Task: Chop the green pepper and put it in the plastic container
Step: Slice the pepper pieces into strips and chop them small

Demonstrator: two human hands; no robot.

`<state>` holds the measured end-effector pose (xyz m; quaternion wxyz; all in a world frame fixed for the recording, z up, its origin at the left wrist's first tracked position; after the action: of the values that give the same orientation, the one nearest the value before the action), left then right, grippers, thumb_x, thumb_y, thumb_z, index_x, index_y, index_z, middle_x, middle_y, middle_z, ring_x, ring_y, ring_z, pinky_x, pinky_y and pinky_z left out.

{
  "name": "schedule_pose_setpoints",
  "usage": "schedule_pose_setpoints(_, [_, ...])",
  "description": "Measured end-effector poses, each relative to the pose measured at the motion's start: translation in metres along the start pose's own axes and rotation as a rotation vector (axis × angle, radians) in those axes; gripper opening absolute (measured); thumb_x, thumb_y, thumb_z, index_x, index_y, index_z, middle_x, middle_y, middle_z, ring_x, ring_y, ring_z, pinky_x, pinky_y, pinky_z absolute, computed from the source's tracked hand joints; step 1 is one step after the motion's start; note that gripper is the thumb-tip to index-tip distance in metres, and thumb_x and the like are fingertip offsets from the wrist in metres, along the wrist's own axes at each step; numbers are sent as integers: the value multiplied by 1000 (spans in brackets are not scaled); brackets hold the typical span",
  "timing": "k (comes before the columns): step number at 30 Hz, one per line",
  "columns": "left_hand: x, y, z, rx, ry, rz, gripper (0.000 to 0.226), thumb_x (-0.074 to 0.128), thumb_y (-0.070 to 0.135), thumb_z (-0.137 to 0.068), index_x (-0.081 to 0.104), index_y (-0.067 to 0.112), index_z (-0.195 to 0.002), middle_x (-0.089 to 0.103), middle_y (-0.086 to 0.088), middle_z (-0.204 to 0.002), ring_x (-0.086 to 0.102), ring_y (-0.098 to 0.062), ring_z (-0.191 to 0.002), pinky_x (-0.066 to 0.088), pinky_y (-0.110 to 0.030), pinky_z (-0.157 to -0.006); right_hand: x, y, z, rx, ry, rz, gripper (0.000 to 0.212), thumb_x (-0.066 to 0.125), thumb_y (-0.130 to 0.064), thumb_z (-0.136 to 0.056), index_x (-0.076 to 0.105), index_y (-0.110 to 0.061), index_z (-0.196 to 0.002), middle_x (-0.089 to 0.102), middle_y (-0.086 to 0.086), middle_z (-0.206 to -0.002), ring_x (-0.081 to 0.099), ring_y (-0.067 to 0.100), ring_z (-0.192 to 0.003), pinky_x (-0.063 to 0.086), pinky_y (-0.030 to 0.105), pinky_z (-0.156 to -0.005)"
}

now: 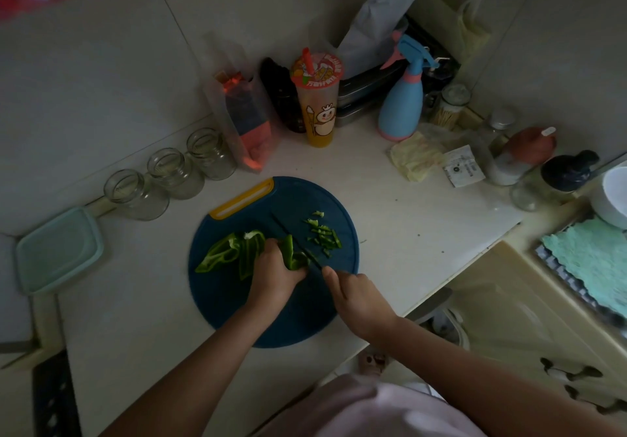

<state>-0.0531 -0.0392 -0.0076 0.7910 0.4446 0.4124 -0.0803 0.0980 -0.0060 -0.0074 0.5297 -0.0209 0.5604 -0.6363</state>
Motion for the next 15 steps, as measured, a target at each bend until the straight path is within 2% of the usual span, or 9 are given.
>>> schedule_pose_setpoints(4, [-2,2,1,-4,4,0,51,83,16,-66,55,-1,-105,66,-15,-103,61,-26,-99,36,-17,-72,3,0,3,20,-11,67,42,21,-49,-99,37,-25,-69,47,-2,-64,49,22,-65,39,32,-66])
schedule_pose_setpoints(9, [-5,5,3,-18,-8,-3,56,82,14,-67,53,-3,-111,63,-17,-110,58,-28,-108,34,-16,-77,5,-1,7,5,9,210,44,20,-49,-100,45,-14,-89,63,13,-85,60,34,-83,40,35,-69])
schedule_pose_setpoints(12, [-6,5,4,-38,-17,2,55,81,12,-68,52,-3,-113,63,-17,-111,58,-28,-109,34,-16,-76,8,-3,4,7,15,315,49,18,-50,-100,49,-11,-102,65,14,-91,61,35,-86,37,34,-66])
schedule_pose_setpoints(15, [-6,6,2,-64,-23,3,53,79,12,-70,51,-3,-113,63,-17,-109,58,-28,-107,34,-17,-73,9,-4,3,13,11,343,50,17,-50,-100,48,-10,-103,65,14,-91,62,34,-85,39,34,-65])
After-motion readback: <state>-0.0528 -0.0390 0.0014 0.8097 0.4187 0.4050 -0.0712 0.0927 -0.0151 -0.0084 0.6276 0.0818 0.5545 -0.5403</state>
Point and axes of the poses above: each hand's wrist, its own z-axis away from the middle knuckle, its own x-axis out of the palm, y = z × x, the point moved 1 cm from there along -z, towards the middle knuckle
